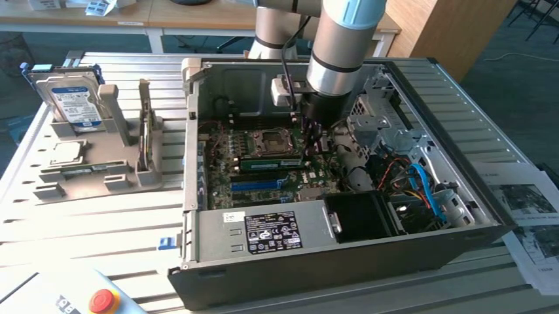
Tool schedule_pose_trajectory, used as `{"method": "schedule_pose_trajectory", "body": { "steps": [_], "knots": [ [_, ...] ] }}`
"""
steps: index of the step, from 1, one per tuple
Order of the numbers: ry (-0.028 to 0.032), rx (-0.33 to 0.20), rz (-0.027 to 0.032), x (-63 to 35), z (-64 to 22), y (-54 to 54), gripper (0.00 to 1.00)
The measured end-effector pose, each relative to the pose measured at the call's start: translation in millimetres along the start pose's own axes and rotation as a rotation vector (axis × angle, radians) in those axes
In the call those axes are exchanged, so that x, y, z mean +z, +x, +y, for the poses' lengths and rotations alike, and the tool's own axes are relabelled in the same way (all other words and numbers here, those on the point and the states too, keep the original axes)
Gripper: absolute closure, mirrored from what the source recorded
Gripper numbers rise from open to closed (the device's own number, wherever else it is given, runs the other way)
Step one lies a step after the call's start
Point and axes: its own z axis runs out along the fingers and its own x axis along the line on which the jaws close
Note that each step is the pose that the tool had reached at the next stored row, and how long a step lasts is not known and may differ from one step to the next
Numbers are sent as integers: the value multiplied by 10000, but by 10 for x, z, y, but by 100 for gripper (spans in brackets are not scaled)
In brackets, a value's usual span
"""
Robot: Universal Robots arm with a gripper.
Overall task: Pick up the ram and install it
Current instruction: 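Press down the ram until it locks into place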
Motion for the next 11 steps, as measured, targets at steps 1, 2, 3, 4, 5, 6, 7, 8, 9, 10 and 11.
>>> {"method": "schedule_pose_trajectory", "body": {
  "steps": [1,2,3,4,5,6,7,8,9,10,11],
  "knots": [
    [1,0,-3,-3,0,0,90],
    [-2,1,-4,-8,1,0,90],
    [-2,2,-1,-15,2,1,90],
    [-1,2,3,-23,1,1,90],
    [-1,2,3,-32,2,1,90],
    [-1,2,4,-42,2,1,90],
    [-1,1,4,-52,2,1,90],
    [-1,1,4,-64,2,2,90],
    [-1,1,4,-76,2,2,90],
    [-1,0,4,-88,3,2,90],
    [-1,1,4,-98,3,2,90]
  ]
}}
